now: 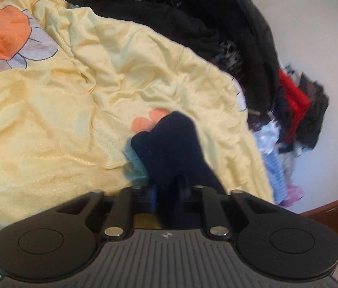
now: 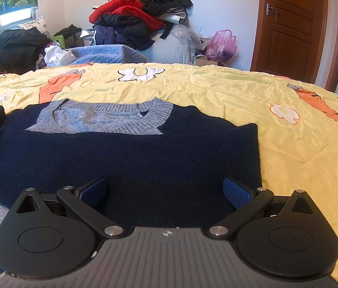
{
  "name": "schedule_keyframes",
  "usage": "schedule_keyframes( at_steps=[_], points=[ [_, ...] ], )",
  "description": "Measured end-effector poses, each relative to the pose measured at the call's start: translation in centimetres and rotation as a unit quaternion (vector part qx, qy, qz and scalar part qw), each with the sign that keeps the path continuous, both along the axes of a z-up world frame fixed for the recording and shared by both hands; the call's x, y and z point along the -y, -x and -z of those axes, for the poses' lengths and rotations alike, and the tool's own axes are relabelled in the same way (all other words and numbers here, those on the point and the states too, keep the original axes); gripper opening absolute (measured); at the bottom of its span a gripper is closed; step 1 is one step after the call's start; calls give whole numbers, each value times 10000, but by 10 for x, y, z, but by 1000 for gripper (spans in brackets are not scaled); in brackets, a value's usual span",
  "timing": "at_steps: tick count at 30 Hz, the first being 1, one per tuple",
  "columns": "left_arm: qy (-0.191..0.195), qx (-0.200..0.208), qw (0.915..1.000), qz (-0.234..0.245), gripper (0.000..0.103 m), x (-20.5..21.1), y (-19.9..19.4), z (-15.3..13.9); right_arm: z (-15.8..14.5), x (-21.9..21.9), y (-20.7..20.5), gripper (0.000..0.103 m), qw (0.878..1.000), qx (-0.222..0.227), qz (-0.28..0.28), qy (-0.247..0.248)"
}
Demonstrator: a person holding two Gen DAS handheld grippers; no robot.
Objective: Fold small clothes
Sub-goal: 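Lift the other navy sleeve with the left gripper and carry it across the back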
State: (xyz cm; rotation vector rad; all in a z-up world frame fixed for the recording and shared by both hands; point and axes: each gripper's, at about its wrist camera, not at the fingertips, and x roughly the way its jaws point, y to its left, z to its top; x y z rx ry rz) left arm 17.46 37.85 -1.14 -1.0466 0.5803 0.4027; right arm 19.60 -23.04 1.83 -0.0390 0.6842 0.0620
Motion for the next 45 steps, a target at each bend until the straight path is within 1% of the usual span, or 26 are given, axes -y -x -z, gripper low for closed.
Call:
schedule_keyframes(
  at_steps=[2,4,6,8,11,14,17,19,21,22,23,25,26,27,28,29,30,31,32,33,36,38,39,41,43,45],
  points=[
    [-409,-68,9991,80,7,8,-1,-10,0,0,0,103,10000,2,2,-6],
    [-1084,-178,9938,196,6,24,-4,-29,0,0,0,103,10000,3,1,-6],
    [-1746,-77,9839,374,6,49,-5,-55,0,1,0,103,10000,7,-1,-22],
    [-2409,220,9682,636,6,83,-5,-85,0,1,0,103,10000,13,1,-52],
    [-3413,674,9303,1161,6,153,-5,-122,-1,2,1,103,9999,32,9,-104],
    [-3978,1192,8884,1956,6,233,1,-135,-1,3,2,103,9998,56,14,-192],
    [-4126,1423,8530,2862,6,311,7,-121,-1,7,2,103,9995,81,20,-300],
    [-4076,1340,8350,3443,6,357,9,-98,-1,8,2,103,9993,95,23,-363],
    [-4152,1141,8108,3963,6,398,14,-70,-1,10,3,103,9990,109,26,-427],
    [-4251,1038,7949,4202,6,414,17,-56,-1,11,3,103,9989,113,27,-457],
    [-4397,925,7741,4460,7,430,20,-43,-1,11,3,103,9988,116,28,-476],
    [-4921,689,7319,4662,10,454,29,-22,-1,12,3,103,9987,120,29,-494],
    [-5140,681,7140,4705,13,460,35,-16,-1,12,3,103,9987,122,29,-500],
    [-5297,722,7004,4729,19,462,42,-15,-1,12,3,103,9986,124,29,-512],
    [-5355,786,6934,4757,22,461,49,-17,-1,12,3,103,9985,128,28,-527],
    [-5325,906,6930,4775,30,456,58,-22,-1,13,3,103,9984,132,28,-546],
    [-5242,1048,6984,4759,43,448,66,-25,-1,14,3,103,9983,136,27,-567],
    [-5133,1171,7094,4686,53,438,74,-30,-1,14,3,103,9982,139,27,-584],
    [-5009,1283,7243,4561,74,431,77,-35,-1,14,3,103,9981,141,27,-593],
    [-4848,1387,7422,4414,84,419,84,-39,-1,14,3,103,9981,142,28,-596],
    [-4178,1327,7961,4171,84,389,94,-50,-1,13,3,103,9984,133,29,-546],
    [-3797,1144,8227,4072,84,370,97,-48,-1,8,2,103,9992,92,23,-379],
    [-3677,1055,8312,4036,84,363,99,-46,-2,2,1,103,9998,38,-15,-188],
    [-3606,924,8382,3987,84,354,104,-41,-11,-7,0,97,9999,-62,-118,49],
    [-3573,813,8407,3987,84,348,106,-35,-28,-11,9,97,9982,83,-160,-574],
    [-3486,605,8448,4014,84,345,104,-24,-40,-15,12,100,9895,-59,-308,-1408]
  ],
)
